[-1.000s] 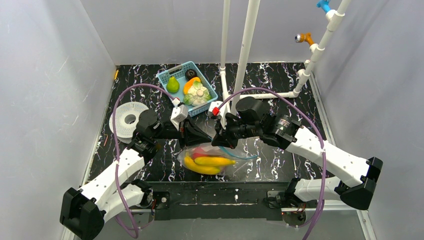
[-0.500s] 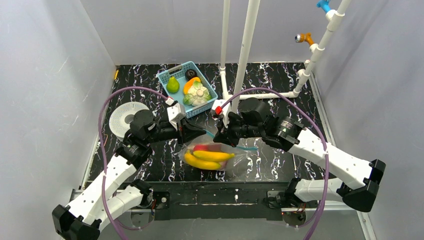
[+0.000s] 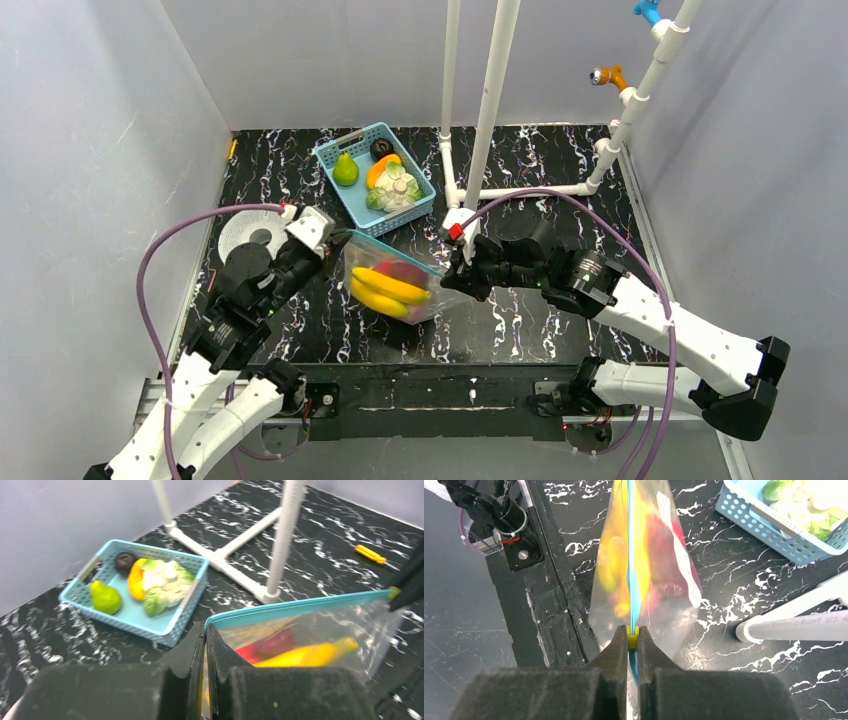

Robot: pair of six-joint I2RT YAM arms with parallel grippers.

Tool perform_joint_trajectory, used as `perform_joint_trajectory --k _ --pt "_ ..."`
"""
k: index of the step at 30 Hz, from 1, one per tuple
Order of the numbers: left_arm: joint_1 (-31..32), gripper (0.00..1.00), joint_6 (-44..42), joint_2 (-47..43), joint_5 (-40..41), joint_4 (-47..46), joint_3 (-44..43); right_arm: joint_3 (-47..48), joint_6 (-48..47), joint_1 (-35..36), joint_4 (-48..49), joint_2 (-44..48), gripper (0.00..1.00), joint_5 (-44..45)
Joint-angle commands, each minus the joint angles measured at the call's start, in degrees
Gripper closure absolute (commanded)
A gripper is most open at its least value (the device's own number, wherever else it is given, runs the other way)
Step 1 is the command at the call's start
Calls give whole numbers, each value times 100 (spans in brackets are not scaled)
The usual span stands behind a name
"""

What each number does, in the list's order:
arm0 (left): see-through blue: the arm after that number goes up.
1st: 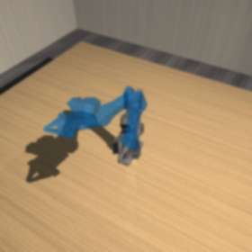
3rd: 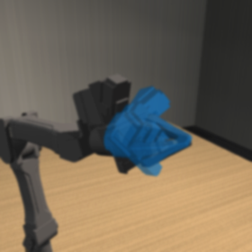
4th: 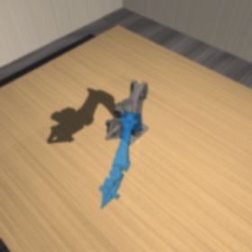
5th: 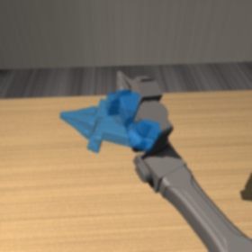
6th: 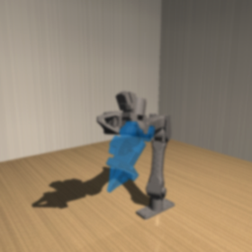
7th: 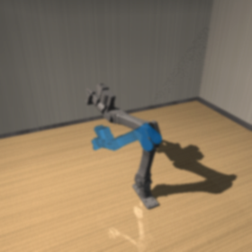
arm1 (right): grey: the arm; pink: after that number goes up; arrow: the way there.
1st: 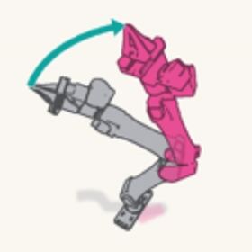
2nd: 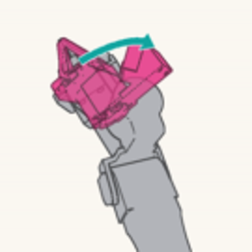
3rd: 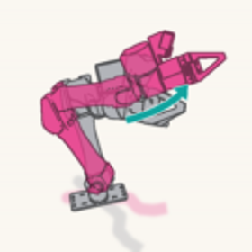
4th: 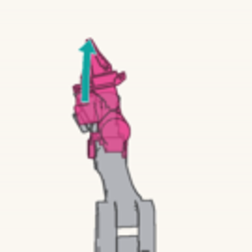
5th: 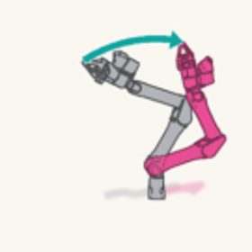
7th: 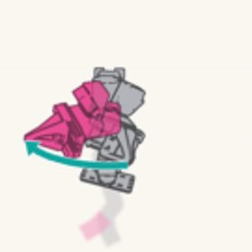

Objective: Place the food in the zip-top bag and seal the zipper
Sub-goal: Zip the zipper food storage bag at the center of the board.

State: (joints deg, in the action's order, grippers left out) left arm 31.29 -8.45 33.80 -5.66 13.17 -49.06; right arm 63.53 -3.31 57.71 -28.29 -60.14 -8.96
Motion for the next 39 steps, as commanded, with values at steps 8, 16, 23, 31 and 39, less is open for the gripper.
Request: perform_joint_trajectory --k 8,16,23,31,39 --pt "-173 100 -350 -512 2731 -482 533 -316 254 -58 -482 314 99 -27" --pt "-178 100 -333 -718 2772 -287 655 -422 409 -58 -477 327 99 -80" --pt "-176 100 -78 -816 2436 -246 726 -344 860 -57 -186 165 99 -462" --pt "-176 27 210 -773 2604 -111 685 -484 2379 -54 1482 -35 99 -2055" --pt "-174 2 -30 -1060 3157 -391 576 -45 3629 -58 3164 -839 99 -3057"
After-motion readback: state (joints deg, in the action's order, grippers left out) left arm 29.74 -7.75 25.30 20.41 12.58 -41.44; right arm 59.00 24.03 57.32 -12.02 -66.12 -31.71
